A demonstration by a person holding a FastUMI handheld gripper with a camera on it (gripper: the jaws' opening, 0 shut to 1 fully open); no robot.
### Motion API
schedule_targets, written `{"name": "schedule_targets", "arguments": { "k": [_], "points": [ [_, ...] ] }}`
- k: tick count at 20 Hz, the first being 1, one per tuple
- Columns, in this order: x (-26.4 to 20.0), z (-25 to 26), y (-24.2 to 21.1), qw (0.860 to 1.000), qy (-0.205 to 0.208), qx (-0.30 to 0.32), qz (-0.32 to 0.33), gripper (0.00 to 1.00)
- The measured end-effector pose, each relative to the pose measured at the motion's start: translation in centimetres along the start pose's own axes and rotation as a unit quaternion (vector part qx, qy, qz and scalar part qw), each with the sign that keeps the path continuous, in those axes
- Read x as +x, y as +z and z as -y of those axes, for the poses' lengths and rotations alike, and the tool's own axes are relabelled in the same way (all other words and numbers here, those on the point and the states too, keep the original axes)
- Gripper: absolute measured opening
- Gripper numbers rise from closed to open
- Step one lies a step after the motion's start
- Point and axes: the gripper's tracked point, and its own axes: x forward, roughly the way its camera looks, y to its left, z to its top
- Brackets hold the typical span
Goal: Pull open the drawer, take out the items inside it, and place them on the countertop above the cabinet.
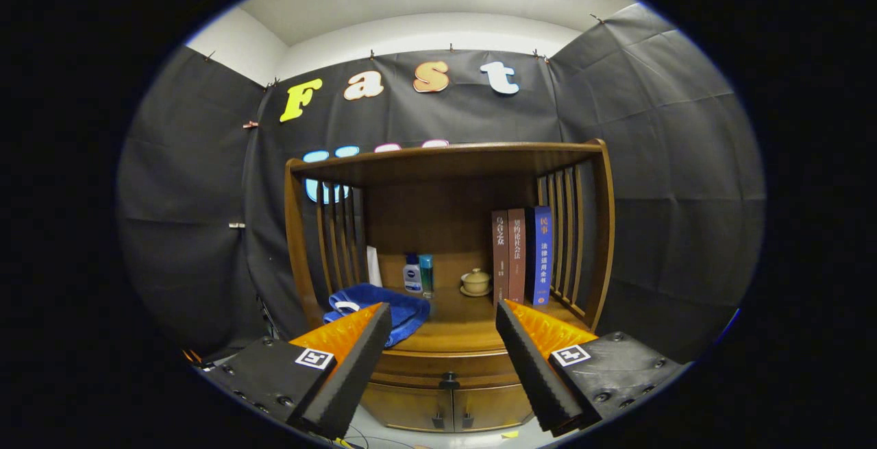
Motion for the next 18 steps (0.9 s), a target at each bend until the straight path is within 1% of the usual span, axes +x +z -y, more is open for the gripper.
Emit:
{"name": "schedule_targets", "arguments": {
  "k": [5, 9, 12, 18],
  "points": [
    [1.6, 0.0, -4.7, 1.0, 0.003, -0.002, -0.029, 1.0],
    [3.7, 0.9, -10.3, 0.998, -0.003, 0.012, -0.064, 0.99],
    [5.2, 0.9, -14.7, 0.994, -0.007, 0.028, -0.105, 0.99],
    [8.9, 1.0, -22.3, 0.984, -0.009, 0.029, -0.177, 0.98]
  ]
}}
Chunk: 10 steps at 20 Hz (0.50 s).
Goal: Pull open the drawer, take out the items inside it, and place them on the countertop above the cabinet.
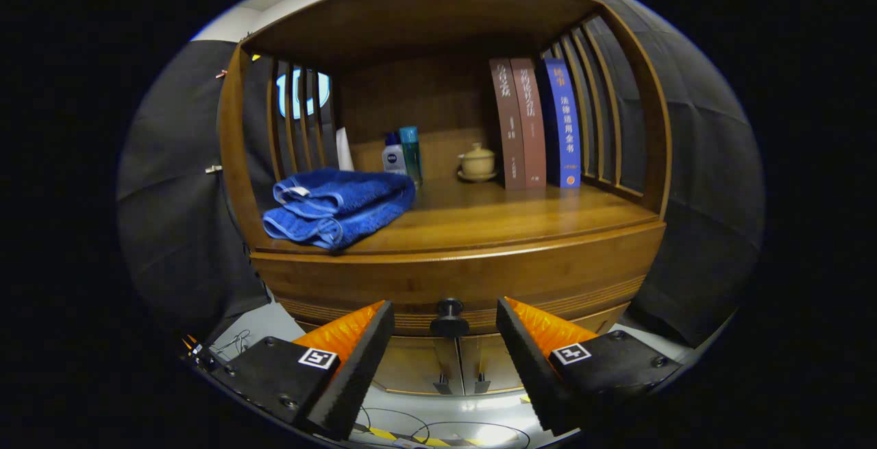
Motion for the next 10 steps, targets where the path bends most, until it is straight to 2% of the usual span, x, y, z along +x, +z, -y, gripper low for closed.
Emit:
{"name": "schedule_targets", "arguments": {
  "k": [4, 6, 8, 10],
  "points": [
    [3.3, 0.5, -2.0, 1.0, -0.009, 0.0, -0.021, 0.96],
    [4.6, 0.6, -3.0, 0.999, -0.011, 0.003, -0.034, 0.91],
    [5.5, 0.9, -4.1, 0.999, -0.016, 0.002, -0.052, 0.81],
    [5.9, 0.6, -4.3, 0.998, -0.01, -0.002, -0.055, 0.62]
  ]
}}
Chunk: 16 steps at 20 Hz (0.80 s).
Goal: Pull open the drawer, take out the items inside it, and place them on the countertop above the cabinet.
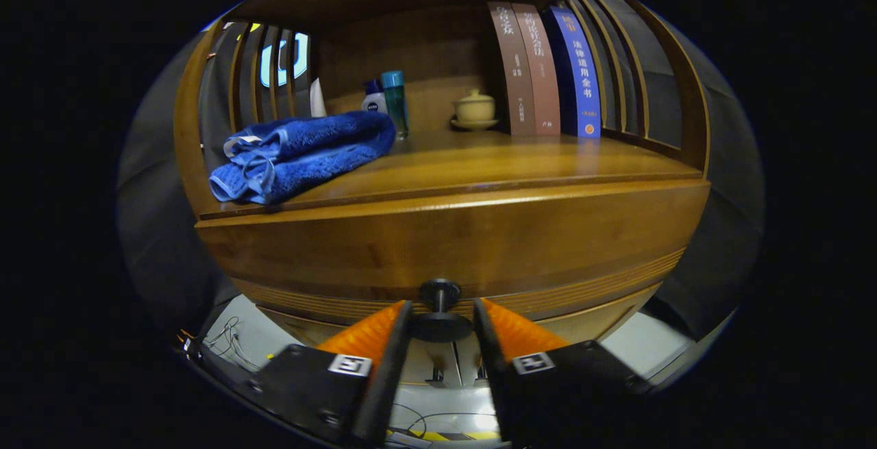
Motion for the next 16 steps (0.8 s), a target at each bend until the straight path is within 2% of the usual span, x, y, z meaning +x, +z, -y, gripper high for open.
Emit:
{"name": "schedule_targets", "arguments": {
  "k": [1, 3, 4, 6, 16],
  "points": [
    [-0.2, 0.0, -0.1, 1.0, -0.004, -0.008, -0.001, 0.52],
    [-0.2, 0.1, -0.1, 1.0, -0.005, -0.014, 0.0, 0.45],
    [-0.3, 0.1, -0.2, 1.0, -0.007, -0.016, 0.0, 0.45],
    [-0.2, 0.2, -0.2, 1.0, -0.01, -0.019, 0.003, 0.35],
    [-2.0, 0.0, -1.0, 1.0, -0.004, -0.011, -0.017, 0.34]
  ]
}}
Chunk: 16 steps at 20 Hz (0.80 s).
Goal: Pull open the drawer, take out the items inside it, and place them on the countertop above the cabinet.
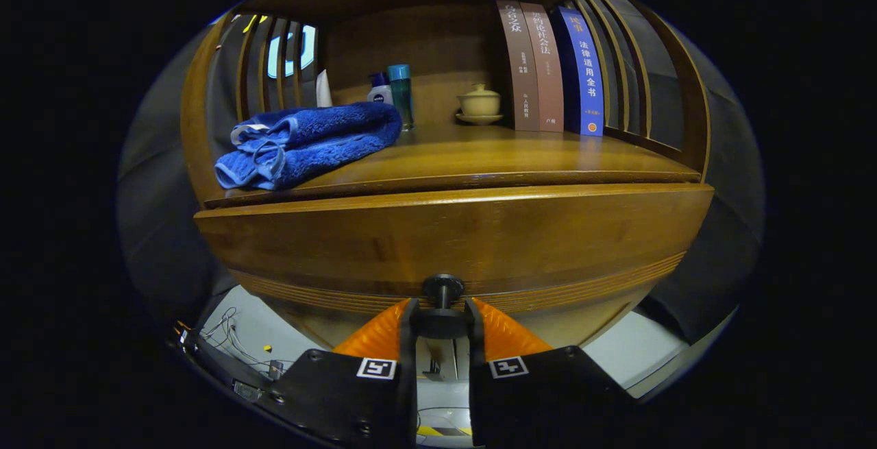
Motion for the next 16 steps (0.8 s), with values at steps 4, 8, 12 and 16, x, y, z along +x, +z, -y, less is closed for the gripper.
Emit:
{"name": "schedule_targets", "arguments": {
  "k": [4, 8, 12, 16],
  "points": [
    [-2.7, 0.0, -1.4, 1.0, 0.001, 0.004, -0.008, 0.34],
    [-6.4, -0.1, -3.2, 1.0, 0.001, 0.006, -0.016, 0.34],
    [-9.9, 0.0, -4.9, 1.0, 0.002, 0.017, -0.022, 0.34],
    [-12.8, -0.3, -6.6, 0.999, 0.004, 0.024, -0.031, 0.34]
  ]
}}
